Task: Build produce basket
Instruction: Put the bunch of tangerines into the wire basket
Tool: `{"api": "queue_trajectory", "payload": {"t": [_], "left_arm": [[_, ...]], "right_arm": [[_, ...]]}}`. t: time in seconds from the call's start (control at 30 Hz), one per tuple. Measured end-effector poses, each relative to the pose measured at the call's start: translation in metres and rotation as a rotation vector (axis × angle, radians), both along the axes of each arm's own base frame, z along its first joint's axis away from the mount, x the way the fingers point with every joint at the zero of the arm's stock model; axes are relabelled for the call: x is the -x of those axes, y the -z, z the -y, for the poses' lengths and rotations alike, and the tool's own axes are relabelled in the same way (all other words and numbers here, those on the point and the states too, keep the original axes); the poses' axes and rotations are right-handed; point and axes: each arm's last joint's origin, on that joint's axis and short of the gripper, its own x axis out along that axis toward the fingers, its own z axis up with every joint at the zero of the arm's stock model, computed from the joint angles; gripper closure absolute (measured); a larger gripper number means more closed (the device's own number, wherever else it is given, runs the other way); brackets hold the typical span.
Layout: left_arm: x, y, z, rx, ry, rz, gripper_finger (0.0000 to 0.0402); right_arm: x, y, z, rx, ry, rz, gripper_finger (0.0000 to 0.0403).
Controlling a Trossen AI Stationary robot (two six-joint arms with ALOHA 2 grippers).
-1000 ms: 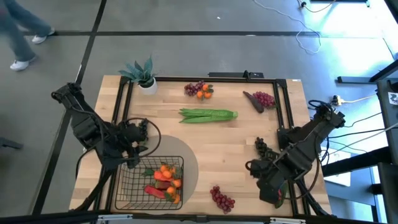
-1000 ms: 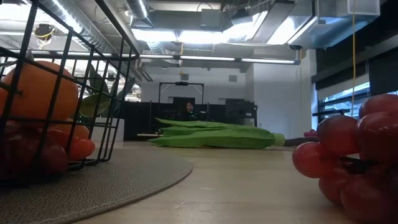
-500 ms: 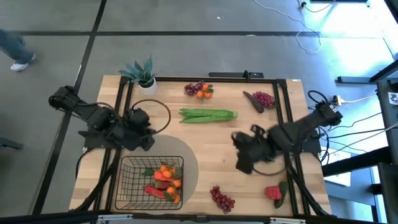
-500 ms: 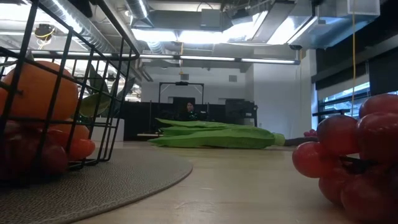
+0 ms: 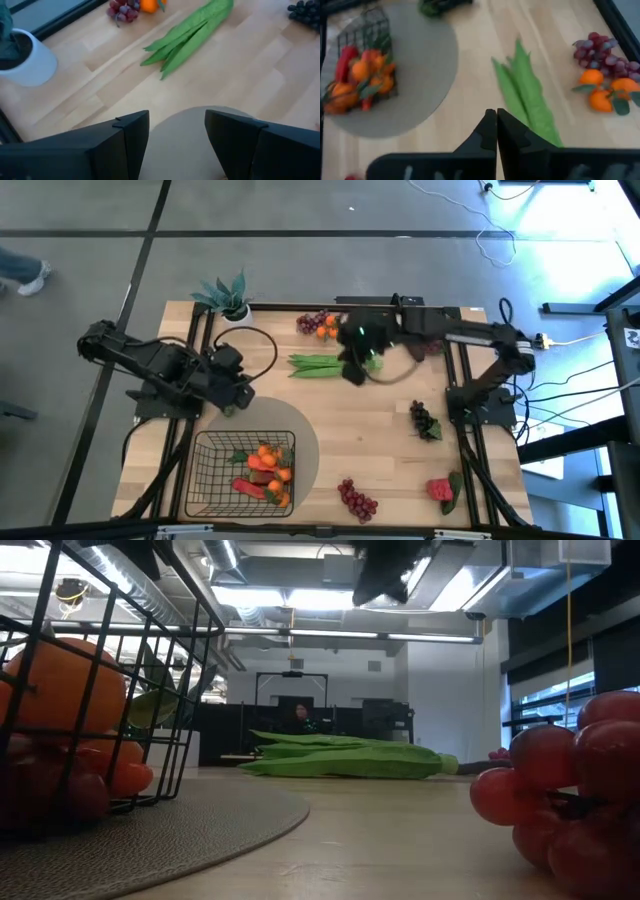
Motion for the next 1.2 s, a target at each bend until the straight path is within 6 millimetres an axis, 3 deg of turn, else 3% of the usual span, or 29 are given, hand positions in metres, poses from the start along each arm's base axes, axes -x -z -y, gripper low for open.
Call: {"api": "queue_trajectory", "payload": {"t": [0.2, 0.37, 0.53, 0.83, 1.2], "left_arm": [[-0.003, -0.001, -0.016, -0.093, -0.021, -0.041, 0.0221], [-0.005, -0.001, -0.030, -0.140, -0.039, -0.087, 0.0221], [-0.006, -0.001, -0.045, -0.164, -0.083, -0.119, 0.0221], [-0.006, 0.000, -0.067, -0.110, -0.178, -0.129, 0.0221], [-0.019, 0.004, -0.087, -0.066, -0.247, -0.103, 0.0221]], "right_arm": [[-0.020, 0.033, 0.059, -0.001, 0.089, -0.005, 0.0403], [-0.028, 0.055, 0.092, -0.009, 0.163, -0.010, 0.0403], [-0.031, 0.070, 0.111, -0.023, 0.200, -0.027, 0.0397], [-0.029, 0.096, 0.143, -0.033, 0.193, -0.065, 0.0321], [-0.017, 0.121, 0.183, -0.202, 0.412, -0.070, 0.0315]]}}
